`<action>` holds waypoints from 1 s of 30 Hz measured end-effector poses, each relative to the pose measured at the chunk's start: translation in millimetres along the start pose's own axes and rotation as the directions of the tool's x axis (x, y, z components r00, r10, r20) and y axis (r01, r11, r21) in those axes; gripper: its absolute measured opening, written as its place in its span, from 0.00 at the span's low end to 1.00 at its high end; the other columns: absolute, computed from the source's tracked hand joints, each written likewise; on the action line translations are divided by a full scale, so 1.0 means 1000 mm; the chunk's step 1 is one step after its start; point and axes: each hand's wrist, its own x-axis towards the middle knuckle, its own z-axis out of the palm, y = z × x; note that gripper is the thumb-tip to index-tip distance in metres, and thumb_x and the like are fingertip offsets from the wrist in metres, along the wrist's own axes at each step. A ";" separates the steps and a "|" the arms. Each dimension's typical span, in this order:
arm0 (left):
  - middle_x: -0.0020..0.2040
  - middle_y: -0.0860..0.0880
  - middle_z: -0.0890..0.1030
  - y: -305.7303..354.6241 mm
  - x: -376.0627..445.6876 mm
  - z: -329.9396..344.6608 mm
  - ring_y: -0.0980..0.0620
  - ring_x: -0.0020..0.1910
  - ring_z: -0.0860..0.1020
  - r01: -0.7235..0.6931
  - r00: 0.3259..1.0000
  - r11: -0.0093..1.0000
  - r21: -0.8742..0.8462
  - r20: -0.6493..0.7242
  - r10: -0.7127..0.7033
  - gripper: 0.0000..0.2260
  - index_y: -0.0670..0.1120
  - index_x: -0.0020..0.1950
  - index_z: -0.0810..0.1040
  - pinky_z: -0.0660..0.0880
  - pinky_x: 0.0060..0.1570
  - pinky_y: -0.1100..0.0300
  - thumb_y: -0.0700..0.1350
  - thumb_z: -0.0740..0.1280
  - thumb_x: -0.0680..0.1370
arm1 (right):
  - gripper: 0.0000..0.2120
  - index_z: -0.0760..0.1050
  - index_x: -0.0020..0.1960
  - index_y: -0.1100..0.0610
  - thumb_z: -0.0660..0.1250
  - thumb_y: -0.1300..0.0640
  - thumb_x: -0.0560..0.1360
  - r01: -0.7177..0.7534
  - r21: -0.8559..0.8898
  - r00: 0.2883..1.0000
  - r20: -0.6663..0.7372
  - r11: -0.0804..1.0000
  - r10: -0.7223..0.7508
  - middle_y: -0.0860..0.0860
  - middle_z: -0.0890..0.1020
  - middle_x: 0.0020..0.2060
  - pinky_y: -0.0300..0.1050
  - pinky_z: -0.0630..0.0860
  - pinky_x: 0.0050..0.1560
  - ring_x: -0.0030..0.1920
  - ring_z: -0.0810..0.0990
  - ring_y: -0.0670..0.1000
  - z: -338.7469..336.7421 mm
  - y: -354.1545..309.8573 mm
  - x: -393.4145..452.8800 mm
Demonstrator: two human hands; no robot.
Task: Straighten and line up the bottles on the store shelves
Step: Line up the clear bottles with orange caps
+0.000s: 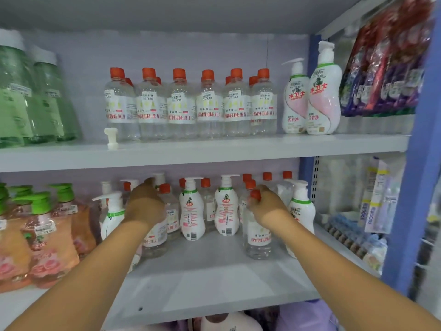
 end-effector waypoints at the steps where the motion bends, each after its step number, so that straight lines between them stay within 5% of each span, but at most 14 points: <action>1: 0.69 0.45 0.78 0.000 -0.007 -0.003 0.41 0.63 0.78 -0.038 0.999 0.997 -0.068 -0.002 0.038 0.25 0.48 0.75 0.70 0.76 0.58 0.51 0.37 0.67 0.78 | 0.06 0.70 0.59 0.51 0.56 0.52 0.85 0.016 0.009 0.999 0.028 1.000 -0.017 0.52 0.80 0.48 0.44 0.73 0.37 0.41 0.77 0.47 -0.001 -0.002 -0.005; 5: 0.59 0.50 0.83 0.004 -0.035 -0.009 0.47 0.51 0.82 -0.177 0.980 0.938 -0.298 0.034 0.195 0.17 0.54 0.70 0.74 0.80 0.50 0.54 0.41 0.64 0.82 | 0.07 0.70 0.61 0.46 0.60 0.49 0.84 0.087 0.093 0.989 0.108 0.992 -0.097 0.48 0.80 0.50 0.43 0.74 0.40 0.45 0.79 0.47 -0.009 -0.002 -0.027; 9: 0.58 0.60 0.82 0.000 -0.068 -0.002 0.59 0.54 0.80 -0.251 0.945 0.811 -0.529 0.046 0.322 0.23 0.62 0.69 0.72 0.77 0.53 0.62 0.44 0.72 0.79 | 0.08 0.71 0.61 0.39 0.63 0.45 0.82 0.153 0.208 0.982 0.077 0.966 -0.172 0.40 0.82 0.52 0.40 0.75 0.47 0.52 0.80 0.42 -0.012 0.013 -0.049; 13: 0.53 0.67 0.78 -0.013 -0.108 0.020 0.63 0.52 0.79 -0.164 0.972 0.712 -0.683 0.009 0.233 0.25 0.65 0.66 0.67 0.75 0.44 0.68 0.51 0.75 0.75 | 0.21 0.74 0.67 0.37 0.67 0.34 0.75 0.117 0.434 0.992 -0.006 0.893 -0.127 0.35 0.80 0.60 0.38 0.76 0.56 0.62 0.79 0.39 0.008 0.046 -0.074; 16: 0.53 0.60 0.84 -0.026 -0.124 0.044 0.62 0.50 0.83 -0.037 0.972 0.670 -0.741 0.128 0.195 0.32 0.63 0.68 0.69 0.80 0.49 0.62 0.47 0.80 0.70 | 0.26 0.69 0.65 0.32 0.76 0.46 0.73 0.055 0.524 0.988 0.096 0.850 -0.123 0.33 0.82 0.57 0.30 0.77 0.51 0.56 0.80 0.32 0.016 0.061 -0.092; 19: 0.56 0.58 0.84 -0.027 -0.133 0.052 0.66 0.49 0.82 0.005 0.975 0.690 -0.724 0.158 0.158 0.32 0.59 0.68 0.70 0.79 0.52 0.61 0.47 0.81 0.69 | 0.26 0.70 0.61 0.38 0.78 0.58 0.73 0.034 0.494 0.982 0.146 0.869 -0.122 0.35 0.82 0.51 0.23 0.74 0.41 0.47 0.80 0.28 0.017 0.066 -0.092; 23: 0.56 0.59 0.84 -0.016 -0.150 0.039 0.63 0.51 0.82 0.025 0.974 0.698 -0.715 0.175 0.145 0.30 0.63 0.63 0.71 0.80 0.58 0.55 0.48 0.83 0.68 | 0.25 0.73 0.61 0.42 0.80 0.52 0.70 0.038 0.438 0.987 0.122 0.898 -0.101 0.38 0.84 0.50 0.26 0.75 0.41 0.48 0.82 0.33 0.014 0.062 -0.098; 26: 0.56 0.59 0.85 -0.011 -0.181 0.017 0.61 0.54 0.83 -0.002 0.969 0.678 -0.735 0.166 0.183 0.32 0.62 0.64 0.73 0.79 0.61 0.52 0.47 0.84 0.66 | 0.24 0.75 0.60 0.42 0.81 0.51 0.69 0.071 0.444 0.986 0.103 0.893 -0.130 0.37 0.85 0.50 0.35 0.79 0.51 0.50 0.83 0.36 -0.003 0.057 -0.120; 30: 0.53 0.60 0.86 0.015 -0.240 -0.049 0.59 0.51 0.85 -0.145 0.951 0.612 -0.777 0.061 0.303 0.28 0.61 0.61 0.76 0.81 0.50 0.63 0.46 0.81 0.65 | 0.22 0.78 0.58 0.43 0.81 0.54 0.68 0.195 0.472 0.959 0.090 0.860 -0.268 0.37 0.86 0.50 0.37 0.79 0.52 0.50 0.84 0.38 -0.056 0.033 -0.163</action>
